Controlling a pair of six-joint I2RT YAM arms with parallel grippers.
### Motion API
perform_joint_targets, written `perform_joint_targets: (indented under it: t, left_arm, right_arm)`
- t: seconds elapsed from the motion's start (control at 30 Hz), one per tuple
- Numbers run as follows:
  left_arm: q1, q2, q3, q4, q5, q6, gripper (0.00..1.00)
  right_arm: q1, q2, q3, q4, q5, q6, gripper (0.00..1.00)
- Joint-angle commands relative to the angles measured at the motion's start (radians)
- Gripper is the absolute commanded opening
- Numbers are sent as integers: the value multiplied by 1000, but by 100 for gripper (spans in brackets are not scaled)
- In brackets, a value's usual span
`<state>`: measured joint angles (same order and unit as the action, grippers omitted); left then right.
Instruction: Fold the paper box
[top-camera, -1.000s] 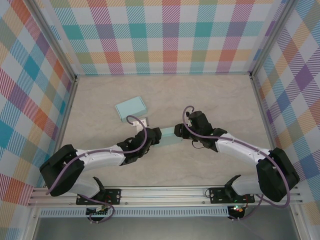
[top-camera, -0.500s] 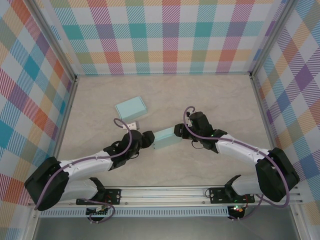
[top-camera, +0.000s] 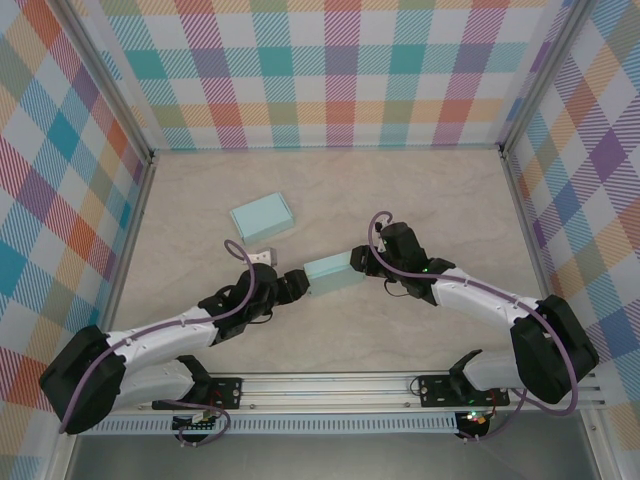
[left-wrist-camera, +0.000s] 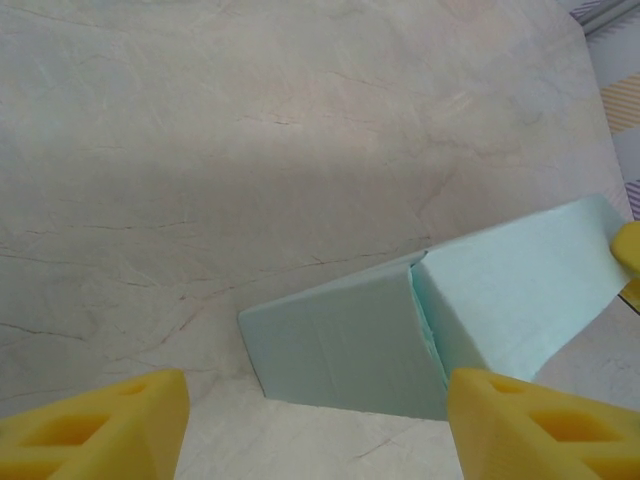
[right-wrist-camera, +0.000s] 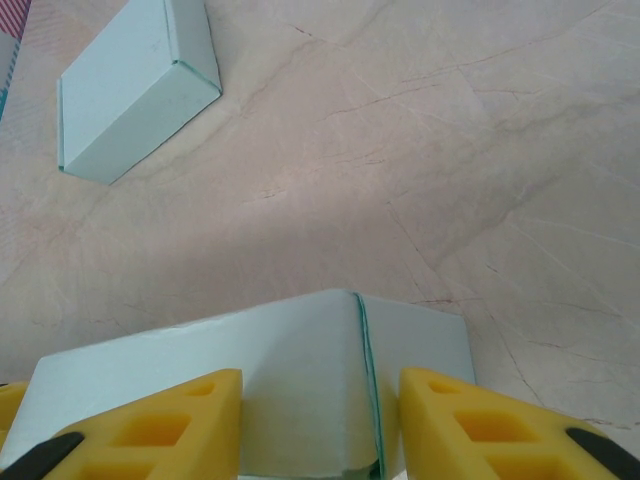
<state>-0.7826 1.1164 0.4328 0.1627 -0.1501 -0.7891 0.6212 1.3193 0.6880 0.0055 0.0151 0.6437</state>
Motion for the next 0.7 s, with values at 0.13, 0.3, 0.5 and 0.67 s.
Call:
perform_joint_targets:
  t: [0.13,0.3,0.5,0.67]
  left_arm:
    - [21,-48,45,3,-28,22,72]
    - [26,10,76,18,11,37,74]
    - [35,87,81,40,34,34,65]
    - [37,129,41,53,54,-1,56]
  right_arm:
    - [-11,45,-34,-129,39,-3,43]
    - [-11,50,-31,-125,34,-3,43]
    - [-12,51,-31,-125,27,-1,43]
    - [-11,52,-33,-125,26,1,43]
